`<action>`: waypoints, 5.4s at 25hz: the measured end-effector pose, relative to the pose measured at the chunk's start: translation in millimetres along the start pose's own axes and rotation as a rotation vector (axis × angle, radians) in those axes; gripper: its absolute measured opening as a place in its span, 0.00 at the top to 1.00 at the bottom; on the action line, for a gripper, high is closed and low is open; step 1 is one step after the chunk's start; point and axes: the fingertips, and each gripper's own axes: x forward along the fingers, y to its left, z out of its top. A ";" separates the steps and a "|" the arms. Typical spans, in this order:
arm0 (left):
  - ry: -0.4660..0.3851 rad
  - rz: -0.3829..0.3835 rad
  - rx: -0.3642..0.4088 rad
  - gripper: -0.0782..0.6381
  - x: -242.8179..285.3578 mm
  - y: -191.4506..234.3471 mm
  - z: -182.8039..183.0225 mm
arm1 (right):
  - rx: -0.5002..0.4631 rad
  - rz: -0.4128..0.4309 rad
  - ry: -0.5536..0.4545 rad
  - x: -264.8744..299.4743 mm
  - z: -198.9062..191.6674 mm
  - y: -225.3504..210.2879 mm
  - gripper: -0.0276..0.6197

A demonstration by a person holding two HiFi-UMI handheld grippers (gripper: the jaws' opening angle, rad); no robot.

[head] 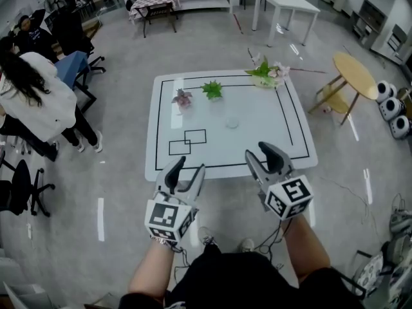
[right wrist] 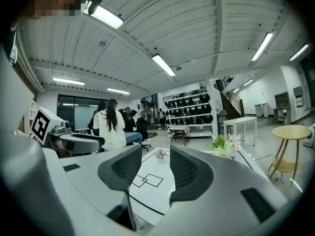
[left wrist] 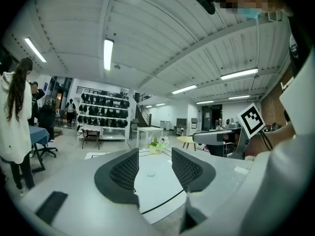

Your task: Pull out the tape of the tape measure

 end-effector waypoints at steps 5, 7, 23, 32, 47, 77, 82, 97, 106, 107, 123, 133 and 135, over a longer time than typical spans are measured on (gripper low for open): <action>-0.005 -0.041 0.001 0.60 9.8 29.2 0.8 | -0.011 -0.014 0.003 28.2 1.4 9.6 0.62; 0.004 -0.057 -0.001 0.59 12.2 39.0 -1.6 | -0.016 -0.018 0.003 37.8 1.1 13.9 0.60; 0.021 -0.065 -0.029 0.57 33.1 84.6 -9.8 | -0.048 0.008 0.028 91.5 -1.4 16.8 0.54; 0.019 -0.004 -0.031 0.54 82.2 89.2 -6.2 | -0.074 0.103 0.059 127.1 -11.0 -25.9 0.51; 0.033 0.139 -0.055 0.54 181.6 86.2 0.7 | -0.107 0.310 0.164 185.4 -32.1 -121.9 0.50; 0.118 0.349 -0.143 0.54 227.6 75.9 -42.7 | -0.253 0.681 0.442 229.9 -171.9 -139.2 0.47; 0.137 0.337 -0.159 0.54 227.2 79.4 -53.8 | -0.298 0.698 0.507 237.6 -203.3 -136.8 0.47; 0.155 0.327 -0.197 0.54 212.7 98.8 -70.8 | -0.403 0.730 0.617 253.6 -247.1 -141.8 0.49; 0.169 0.326 -0.215 0.54 210.9 98.7 -78.2 | -0.513 0.835 0.633 252.7 -253.5 -141.5 0.49; 0.169 0.326 -0.216 0.54 211.2 98.4 -78.2 | -0.517 0.843 0.634 253.1 -253.6 -141.3 0.49; 0.170 0.314 -0.215 0.54 213.8 90.0 -80.9 | -0.515 0.868 0.652 252.1 -255.8 -139.4 0.51; 0.167 0.297 -0.214 0.54 207.9 82.8 -77.5 | -0.453 0.806 0.632 247.0 -250.3 -136.9 0.63; 0.166 0.287 -0.210 0.54 207.3 81.6 -77.2 | -0.373 0.790 0.632 244.5 -244.1 -136.1 0.63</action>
